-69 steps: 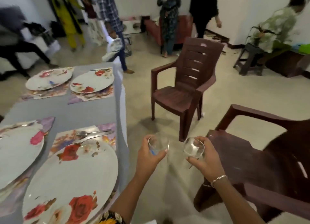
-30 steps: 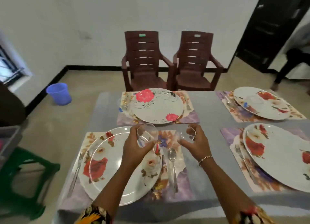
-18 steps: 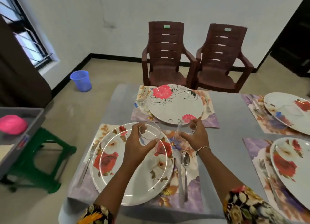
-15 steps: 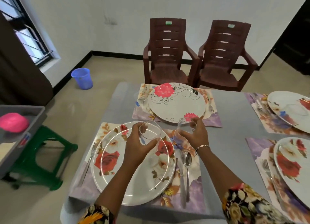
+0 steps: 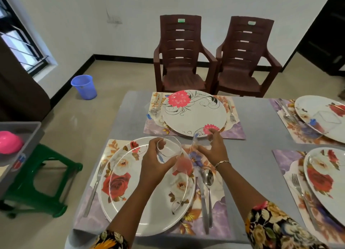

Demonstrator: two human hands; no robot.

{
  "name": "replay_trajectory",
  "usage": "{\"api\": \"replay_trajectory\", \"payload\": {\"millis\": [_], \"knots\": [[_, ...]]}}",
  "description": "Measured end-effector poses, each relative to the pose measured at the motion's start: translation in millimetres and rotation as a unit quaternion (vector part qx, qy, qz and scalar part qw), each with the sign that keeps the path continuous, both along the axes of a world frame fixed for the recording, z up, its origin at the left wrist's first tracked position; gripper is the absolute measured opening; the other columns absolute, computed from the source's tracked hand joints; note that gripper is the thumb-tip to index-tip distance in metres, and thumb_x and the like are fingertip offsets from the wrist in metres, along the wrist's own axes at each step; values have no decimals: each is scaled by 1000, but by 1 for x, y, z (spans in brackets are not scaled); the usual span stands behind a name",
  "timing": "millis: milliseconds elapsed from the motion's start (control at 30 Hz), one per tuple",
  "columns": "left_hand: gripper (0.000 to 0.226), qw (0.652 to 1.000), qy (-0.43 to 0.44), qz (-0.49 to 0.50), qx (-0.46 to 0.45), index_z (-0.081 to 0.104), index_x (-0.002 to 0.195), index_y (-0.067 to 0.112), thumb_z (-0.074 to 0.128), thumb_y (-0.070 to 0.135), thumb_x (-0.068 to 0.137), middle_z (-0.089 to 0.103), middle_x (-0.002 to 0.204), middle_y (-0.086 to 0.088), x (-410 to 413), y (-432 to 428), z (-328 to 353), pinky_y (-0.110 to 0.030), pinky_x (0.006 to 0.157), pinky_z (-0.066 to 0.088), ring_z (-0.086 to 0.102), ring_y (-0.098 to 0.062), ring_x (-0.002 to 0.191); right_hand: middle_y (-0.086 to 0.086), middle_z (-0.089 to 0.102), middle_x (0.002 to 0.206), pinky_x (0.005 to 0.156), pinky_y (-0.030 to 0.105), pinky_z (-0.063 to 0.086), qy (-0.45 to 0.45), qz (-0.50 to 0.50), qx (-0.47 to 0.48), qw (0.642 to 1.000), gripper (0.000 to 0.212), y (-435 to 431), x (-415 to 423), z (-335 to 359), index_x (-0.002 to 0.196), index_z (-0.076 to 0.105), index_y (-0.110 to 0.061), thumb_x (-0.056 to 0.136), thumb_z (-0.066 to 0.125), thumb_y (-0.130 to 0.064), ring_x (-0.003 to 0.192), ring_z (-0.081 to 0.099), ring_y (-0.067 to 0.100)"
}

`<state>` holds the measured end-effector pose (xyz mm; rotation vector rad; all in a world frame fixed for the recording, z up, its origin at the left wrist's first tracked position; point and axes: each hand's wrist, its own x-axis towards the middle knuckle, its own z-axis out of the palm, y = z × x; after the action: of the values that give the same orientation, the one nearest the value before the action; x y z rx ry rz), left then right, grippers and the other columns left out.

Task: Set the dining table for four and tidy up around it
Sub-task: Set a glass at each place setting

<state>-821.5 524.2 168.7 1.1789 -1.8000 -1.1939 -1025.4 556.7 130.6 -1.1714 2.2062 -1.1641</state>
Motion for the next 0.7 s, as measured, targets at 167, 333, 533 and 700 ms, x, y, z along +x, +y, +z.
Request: {"api": "replay_trajectory", "payload": {"millis": [167,333,533,700], "knots": [[70,998,-14,-55,-27,49,117,20,69,53,58,60,111,7,-17,5,4,-11,84,43,57,-9,100,11,44,135,93,24,36,4,-31,-13,999,79,34,-1,9,139,31,-11,75,75,-20,123,45,23],[68,992,5,-122,-33,49,117,30,72,55,59,62,108,16,-59,30,10,-16,81,48,59,3,97,6,45,131,100,23,38,-17,-19,-43,999,79,98,0,23,137,32,-17,72,77,-14,117,45,10],[66,975,11,-220,-30,47,114,22,72,50,60,58,106,11,-145,100,14,-12,83,43,55,0,99,-12,38,134,99,11,32,-41,-24,-39,998,86,173,-29,30,132,25,-33,61,72,-46,122,40,3],[61,963,-1,-263,-57,40,109,30,75,52,64,49,98,24,-224,187,25,-5,74,42,54,2,91,-4,50,130,101,34,45,-8,-141,-79,987,77,245,-86,30,128,36,-28,65,80,-35,121,48,11]]}}
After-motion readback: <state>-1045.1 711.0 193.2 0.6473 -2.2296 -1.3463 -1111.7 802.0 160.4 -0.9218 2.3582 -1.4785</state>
